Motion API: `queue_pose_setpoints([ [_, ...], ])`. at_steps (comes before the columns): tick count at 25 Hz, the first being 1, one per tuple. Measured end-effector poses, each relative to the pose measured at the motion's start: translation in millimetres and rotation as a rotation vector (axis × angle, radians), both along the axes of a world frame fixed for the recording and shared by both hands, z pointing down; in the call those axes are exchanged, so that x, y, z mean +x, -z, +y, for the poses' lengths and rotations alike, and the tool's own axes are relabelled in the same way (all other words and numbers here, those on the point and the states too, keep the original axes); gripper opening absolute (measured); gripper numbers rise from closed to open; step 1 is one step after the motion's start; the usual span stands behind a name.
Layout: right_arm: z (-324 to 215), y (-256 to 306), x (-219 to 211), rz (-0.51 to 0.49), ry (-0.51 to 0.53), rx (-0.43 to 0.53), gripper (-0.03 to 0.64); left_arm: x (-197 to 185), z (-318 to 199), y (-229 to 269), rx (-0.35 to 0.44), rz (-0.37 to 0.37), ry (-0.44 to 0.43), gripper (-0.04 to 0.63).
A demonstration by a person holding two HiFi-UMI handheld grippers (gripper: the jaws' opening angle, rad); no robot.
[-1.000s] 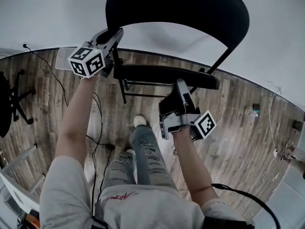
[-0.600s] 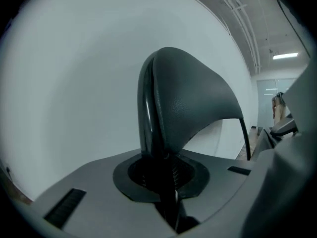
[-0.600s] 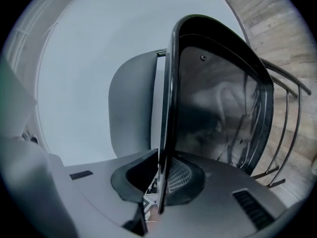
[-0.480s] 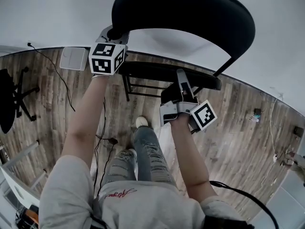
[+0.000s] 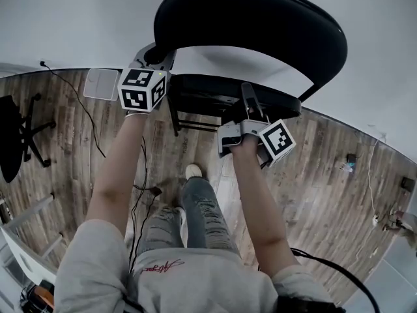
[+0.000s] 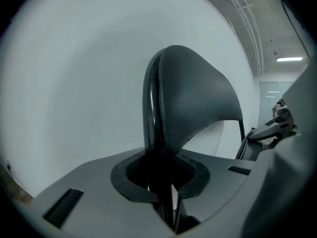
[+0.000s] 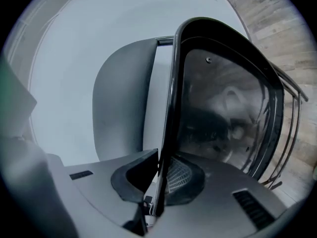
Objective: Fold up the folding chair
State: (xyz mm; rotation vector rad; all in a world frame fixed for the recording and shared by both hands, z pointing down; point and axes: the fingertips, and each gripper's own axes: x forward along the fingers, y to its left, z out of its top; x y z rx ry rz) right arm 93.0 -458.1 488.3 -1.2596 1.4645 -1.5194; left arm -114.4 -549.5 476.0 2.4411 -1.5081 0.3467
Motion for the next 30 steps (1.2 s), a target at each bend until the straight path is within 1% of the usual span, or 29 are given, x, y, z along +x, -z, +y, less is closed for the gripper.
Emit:
queue_pose_setpoints([
  [2, -10, -1, 0, -0.004, -0.006, -0.003, 0.035, -1, -2, 1, 0.007, -0.020, 0.024, 0.051],
  [4, -18, 0, -2, -0.015, -0.012, -0.009, 0.035, -2, -4, 3, 0.021, -0.008, 0.042, 0.051],
  [5, -20, 0, -2, -0.014, -0.012, -0.011, 0.035, -2, -4, 4, 0.035, 0.014, 0.040, 0.051],
  [8, -21, 0, -1, -0.007, -0.006, -0.007, 0.035, -3, -2, 4, 0.064, 0.116, 0.008, 0.061],
  [10, -20, 0, -1, -0.004, -0.002, -0.003, 0.035, -9, -1, 1, 0.044, 0.173, 0.017, 0.138],
  [11, -20, 1, -1, 0.002, 0.000, 0.000, 0.035, -12, 1, 0, 0.036, 0.190, 0.032, 0.179],
  [12, -19, 2, -1, 0.011, 0.002, 0.007, 0.035, -16, 3, -1, 0.036, 0.196, 0.049, 0.206],
  [13, -17, 4, -2, 0.019, 0.001, 0.021, 0.035, -19, 6, -1, 0.042, 0.195, 0.064, 0.216],
  [15, -13, 7, -5, 0.039, -0.005, 0.057, 0.035, -25, 15, -3, 0.054, 0.189, 0.091, 0.216],
  [17, -7, 9, -4, 0.065, -0.009, 0.069, 0.037, -32, 27, -4, 0.061, 0.187, 0.140, 0.216],
  [19, -2, 8, -2, 0.098, -0.008, 0.049, 0.043, -40, 47, -4, 0.075, 0.197, 0.208, 0.215],
  [21, 2, 8, -2, 0.122, -0.008, 0.031, 0.048, -44, 73, 4, 0.103, 0.221, 0.250, 0.213],
  [23, 8, 5, 0, 0.085, -0.039, 0.029, 0.052, -40, 102, 12, 0.119, 0.249, 0.251, 0.213],
  [24, 12, 1, 1, 0.045, -0.063, 0.030, 0.078, -35, 116, 14, 0.117, 0.260, 0.242, 0.212],
  [25, 18, -3, 3, 0.008, -0.084, 0.032, 0.118, -28, 130, 16, 0.113, 0.267, 0.228, 0.212],
  [26, 25, -5, 4, -0.011, -0.097, 0.039, 0.118, -21, 144, 18, 0.111, 0.272, 0.211, 0.211],
  [27, 33, -4, 4, -0.004, -0.097, 0.054, 0.117, -13, 156, 20, 0.110, 0.272, 0.190, 0.210],
  [28, 42, 2, 1, 0.028, -0.086, 0.079, 0.106, -5, 167, 23, 0.112, 0.271, 0.172, 0.204],
  [29, 53, 11, -3, 0.077, -0.068, 0.114, 0.072, 0, 177, 27, 0.113, 0.272, 0.158, 0.194],
  [30, 67, 22, -9, 0.141, -0.044, 0.154, 0.057, 3, 189, 32, 0.112, 0.280, 0.151, 0.182],
])
